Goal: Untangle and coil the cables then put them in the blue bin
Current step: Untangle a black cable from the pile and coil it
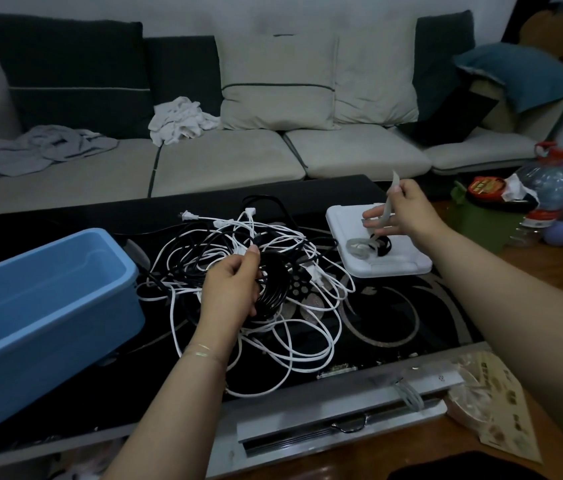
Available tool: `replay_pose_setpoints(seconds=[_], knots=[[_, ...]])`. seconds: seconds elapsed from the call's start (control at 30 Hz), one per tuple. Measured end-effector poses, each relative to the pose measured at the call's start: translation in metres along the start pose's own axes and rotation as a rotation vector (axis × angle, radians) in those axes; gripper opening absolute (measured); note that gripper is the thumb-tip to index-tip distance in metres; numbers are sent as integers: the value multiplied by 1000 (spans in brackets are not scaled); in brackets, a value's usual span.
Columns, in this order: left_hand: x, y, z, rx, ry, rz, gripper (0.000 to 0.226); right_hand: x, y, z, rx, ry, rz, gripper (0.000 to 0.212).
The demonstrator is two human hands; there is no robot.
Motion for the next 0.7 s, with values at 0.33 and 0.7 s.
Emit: replay_pose_setpoints(seconds=[0.33,0.7], knots=[[2,0,-7,51,10,17,46,-23,-11,-45,174,130,18,19],[-5,3,-5,55,-2,-4,49,-23,-26,-17,-19,-96,-88,22]])
Point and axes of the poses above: each hand's wrist, its own x-axis towards the middle knuckle, its own y-axis out of the back of the hand, z = x × y, the point moved 8 cm from there along x, towards the middle knuckle, and after that the axes turned 1 degree about -z, right-handed, at the moved point
